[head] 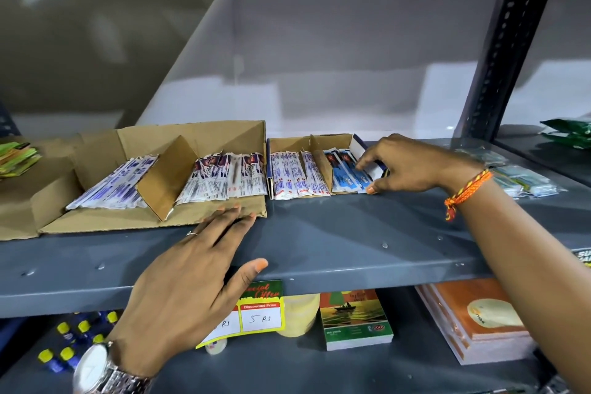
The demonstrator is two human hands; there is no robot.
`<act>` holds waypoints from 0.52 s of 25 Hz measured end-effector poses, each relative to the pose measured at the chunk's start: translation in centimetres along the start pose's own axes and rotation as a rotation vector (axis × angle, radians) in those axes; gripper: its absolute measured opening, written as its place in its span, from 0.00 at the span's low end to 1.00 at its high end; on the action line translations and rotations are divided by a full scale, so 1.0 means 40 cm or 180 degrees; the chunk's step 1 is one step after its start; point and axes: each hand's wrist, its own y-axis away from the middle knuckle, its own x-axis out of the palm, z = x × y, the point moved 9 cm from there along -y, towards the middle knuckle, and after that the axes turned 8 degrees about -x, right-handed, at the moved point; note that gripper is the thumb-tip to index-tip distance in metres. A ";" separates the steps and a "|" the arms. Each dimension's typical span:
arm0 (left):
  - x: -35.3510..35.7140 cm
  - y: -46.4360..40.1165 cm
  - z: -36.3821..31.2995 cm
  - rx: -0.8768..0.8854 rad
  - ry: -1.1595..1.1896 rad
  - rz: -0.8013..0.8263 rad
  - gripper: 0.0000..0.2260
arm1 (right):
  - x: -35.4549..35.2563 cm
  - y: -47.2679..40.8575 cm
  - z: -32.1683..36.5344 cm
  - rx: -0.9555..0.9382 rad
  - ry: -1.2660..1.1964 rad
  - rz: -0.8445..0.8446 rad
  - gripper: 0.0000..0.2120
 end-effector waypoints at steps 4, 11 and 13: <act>0.000 0.002 0.000 0.0000 -0.0010 0.0012 0.34 | 0.010 -0.003 0.011 -0.0068 0.0179 -0.0003 0.22; -0.003 0.004 -0.001 -0.0054 -0.0055 0.0036 0.34 | -0.017 0.104 0.272 -0.0468 0.0270 -0.0838 0.17; -0.002 0.001 -0.001 -0.0040 -0.0082 0.0048 0.34 | 0.000 0.103 0.365 -0.0497 0.0398 -0.0888 0.17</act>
